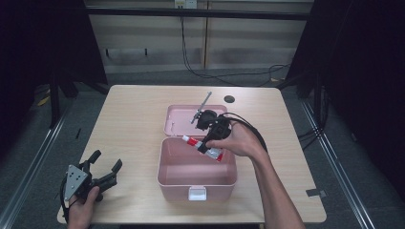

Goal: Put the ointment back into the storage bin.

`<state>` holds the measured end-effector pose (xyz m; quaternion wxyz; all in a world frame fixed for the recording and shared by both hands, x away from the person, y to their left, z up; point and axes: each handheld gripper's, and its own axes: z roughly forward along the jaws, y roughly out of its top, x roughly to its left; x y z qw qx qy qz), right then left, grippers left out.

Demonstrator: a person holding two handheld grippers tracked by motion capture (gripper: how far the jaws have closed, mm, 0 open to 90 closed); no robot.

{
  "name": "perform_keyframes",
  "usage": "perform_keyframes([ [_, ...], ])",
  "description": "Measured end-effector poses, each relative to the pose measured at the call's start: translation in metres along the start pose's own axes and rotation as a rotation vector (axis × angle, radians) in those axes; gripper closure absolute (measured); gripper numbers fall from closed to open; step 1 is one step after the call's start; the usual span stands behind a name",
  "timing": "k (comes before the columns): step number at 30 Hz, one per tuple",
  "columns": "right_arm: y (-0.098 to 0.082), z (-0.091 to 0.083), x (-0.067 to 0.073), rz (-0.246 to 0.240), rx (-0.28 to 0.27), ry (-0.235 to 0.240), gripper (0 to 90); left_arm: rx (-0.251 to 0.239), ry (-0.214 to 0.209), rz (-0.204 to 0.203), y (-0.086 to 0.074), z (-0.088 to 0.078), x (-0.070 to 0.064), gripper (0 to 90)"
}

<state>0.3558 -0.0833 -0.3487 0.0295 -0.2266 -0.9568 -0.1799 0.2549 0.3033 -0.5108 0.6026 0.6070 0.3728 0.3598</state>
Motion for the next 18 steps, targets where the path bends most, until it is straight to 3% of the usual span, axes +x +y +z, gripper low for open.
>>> perform_keyframes([
  [6, 0.006, 0.013, 0.003, -0.055, 0.016, 0.005, 71.3, 0.000, 0.000, 0.000, 0.000, 0.000, 0.000, 15.7],
  [12, 0.010, 0.022, 0.003, -0.078, 0.034, 0.005, 71.4, 0.000, 0.000, 0.000, 0.000, 0.000, 0.000, 15.7],
  [13, 0.011, 0.026, 0.003, -0.101, 0.045, 0.005, 71.3, 0.000, 0.000, 0.000, 0.000, 0.000, 0.000, 15.7],
  [18, 0.014, 0.037, 0.003, -0.112, 0.073, 0.005, 71.4, -0.001, 0.000, -0.001, 0.000, 0.000, 0.000, 15.7],
])
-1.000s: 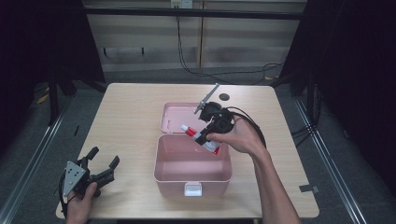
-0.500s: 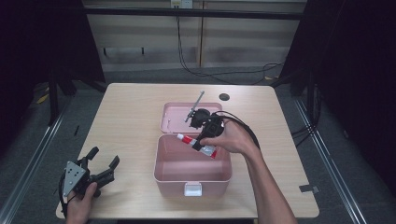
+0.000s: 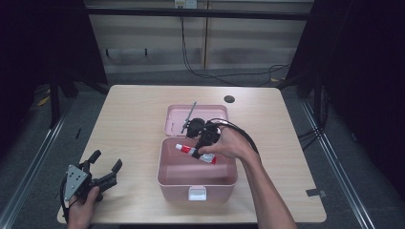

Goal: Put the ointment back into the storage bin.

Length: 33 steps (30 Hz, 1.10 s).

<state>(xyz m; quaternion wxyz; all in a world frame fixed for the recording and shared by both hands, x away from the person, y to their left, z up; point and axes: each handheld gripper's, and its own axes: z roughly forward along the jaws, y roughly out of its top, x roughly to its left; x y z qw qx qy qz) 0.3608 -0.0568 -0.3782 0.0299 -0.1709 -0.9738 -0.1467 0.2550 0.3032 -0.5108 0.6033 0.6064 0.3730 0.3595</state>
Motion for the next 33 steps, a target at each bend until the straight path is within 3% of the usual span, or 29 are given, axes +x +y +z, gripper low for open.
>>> perform_keyframes([
  [8, 0.002, 0.010, 0.000, -0.008, 0.030, -0.003, 71.4, 0.001, 0.000, 0.001, 0.000, 0.000, 0.000, 15.7],
  [12, 0.004, 0.016, 0.001, -0.037, 0.053, -0.008, 71.4, 0.001, 0.001, 0.001, 0.000, 0.000, 0.000, 15.7],
  [23, 0.006, 0.028, 0.000, -0.031, 0.089, -0.013, 71.4, 0.003, 0.006, 0.007, 0.000, 0.000, 0.000, 15.8],
  [30, 0.004, 0.037, 0.002, -0.060, 0.134, -0.027, 71.4, 0.001, 0.001, 0.001, 0.000, 0.000, 0.000, 15.8],
  [33, 0.001, 0.042, 0.003, -0.072, 0.129, -0.024, 71.4, 0.004, 0.004, 0.006, 0.000, 0.000, 0.000, 15.8],
])
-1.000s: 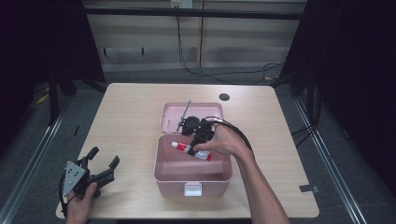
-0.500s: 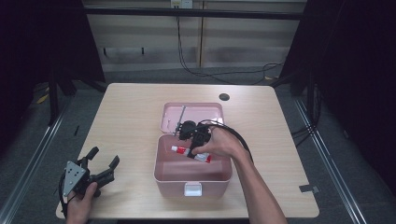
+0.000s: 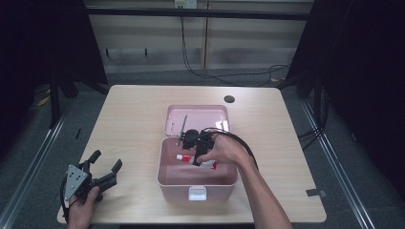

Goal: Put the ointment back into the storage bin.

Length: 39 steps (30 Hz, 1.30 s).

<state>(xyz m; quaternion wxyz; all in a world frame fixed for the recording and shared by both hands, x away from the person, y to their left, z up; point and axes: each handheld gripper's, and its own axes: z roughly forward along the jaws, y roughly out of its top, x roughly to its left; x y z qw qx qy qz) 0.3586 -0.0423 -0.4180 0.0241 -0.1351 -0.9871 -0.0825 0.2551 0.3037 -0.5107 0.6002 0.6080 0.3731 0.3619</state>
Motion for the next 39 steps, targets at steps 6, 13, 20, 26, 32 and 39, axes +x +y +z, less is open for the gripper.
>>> perform_keyframes([
  [6, 0.001, 0.005, 0.001, -0.013, 0.017, -0.007, 71.4, -0.001, 0.000, -0.001, 0.000, 0.000, 0.000, 15.8],
  [13, 0.005, 0.012, 0.003, -0.029, 0.052, -0.029, 71.3, -0.003, -0.004, -0.006, 0.000, 0.000, 0.000, 15.7],
  [20, 0.007, 0.018, 0.004, -0.042, 0.058, -0.041, 71.2, -0.003, -0.004, -0.005, 0.000, 0.000, 0.000, 15.7],
  [26, 0.007, 0.023, 0.006, -0.049, 0.091, -0.076, 71.2, -0.004, -0.007, -0.008, 0.000, 0.000, -0.001, 15.7],
  [32, 0.007, 0.025, 0.007, -0.053, 0.095, -0.089, 71.2, -0.003, -0.008, -0.009, 0.000, 0.000, -0.001, 15.7],
  [39, 0.008, 0.026, 0.009, -0.074, 0.092, -0.112, 71.2, -0.004, -0.008, -0.008, 0.000, 0.000, -0.001, 15.7],
])
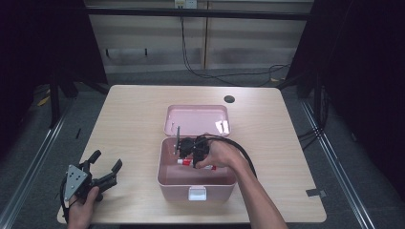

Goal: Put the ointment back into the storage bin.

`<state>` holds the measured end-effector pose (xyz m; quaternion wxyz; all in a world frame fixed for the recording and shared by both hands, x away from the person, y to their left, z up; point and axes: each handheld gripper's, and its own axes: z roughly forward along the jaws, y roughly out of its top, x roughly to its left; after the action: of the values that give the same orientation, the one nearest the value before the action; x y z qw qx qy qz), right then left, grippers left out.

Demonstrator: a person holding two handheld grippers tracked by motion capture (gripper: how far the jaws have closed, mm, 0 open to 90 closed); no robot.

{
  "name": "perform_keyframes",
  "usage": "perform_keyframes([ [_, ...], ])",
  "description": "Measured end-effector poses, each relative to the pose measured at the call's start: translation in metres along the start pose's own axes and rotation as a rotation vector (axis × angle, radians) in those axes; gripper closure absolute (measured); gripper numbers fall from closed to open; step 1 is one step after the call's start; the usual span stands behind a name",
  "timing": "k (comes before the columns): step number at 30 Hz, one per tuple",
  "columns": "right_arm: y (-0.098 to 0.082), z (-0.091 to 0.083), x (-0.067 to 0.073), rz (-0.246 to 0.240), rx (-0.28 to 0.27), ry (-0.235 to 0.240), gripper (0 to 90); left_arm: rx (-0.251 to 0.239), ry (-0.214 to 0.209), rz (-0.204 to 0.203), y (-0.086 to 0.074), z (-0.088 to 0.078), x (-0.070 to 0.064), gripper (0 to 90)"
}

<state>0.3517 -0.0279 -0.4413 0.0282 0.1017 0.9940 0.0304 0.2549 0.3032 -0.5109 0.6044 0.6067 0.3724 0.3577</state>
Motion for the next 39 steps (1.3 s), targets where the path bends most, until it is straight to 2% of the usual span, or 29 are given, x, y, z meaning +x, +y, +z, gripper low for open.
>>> perform_keyframes([
  [6, 0.002, 0.004, 0.002, -0.023, 0.009, -0.002, 71.2, 0.000, 0.000, 0.000, 0.000, 0.000, 0.000, 15.7],
  [9, 0.002, 0.005, 0.002, -0.011, -0.002, -0.007, 71.2, 0.000, 0.000, 0.000, 0.000, 0.000, 0.000, 15.7],
  [14, 0.003, 0.008, 0.002, -0.032, 0.026, -0.014, 71.0, 0.000, 0.000, 0.001, 0.000, 0.000, 0.000, 15.7],
  [23, 0.004, 0.010, 0.002, -0.025, 0.033, -0.026, 70.7, 0.000, 0.000, 0.000, 0.000, 0.000, 0.000, 15.7],
  [31, 0.004, 0.007, 0.001, -0.016, 0.023, -0.032, 70.4, 0.000, 0.000, 0.000, 0.000, 0.000, 0.000, 15.7],
  [39, 0.001, -0.002, 0.002, -0.004, -0.010, -0.046, 70.4, 0.000, 0.000, 0.001, 0.000, 0.000, 0.000, 15.7],
])
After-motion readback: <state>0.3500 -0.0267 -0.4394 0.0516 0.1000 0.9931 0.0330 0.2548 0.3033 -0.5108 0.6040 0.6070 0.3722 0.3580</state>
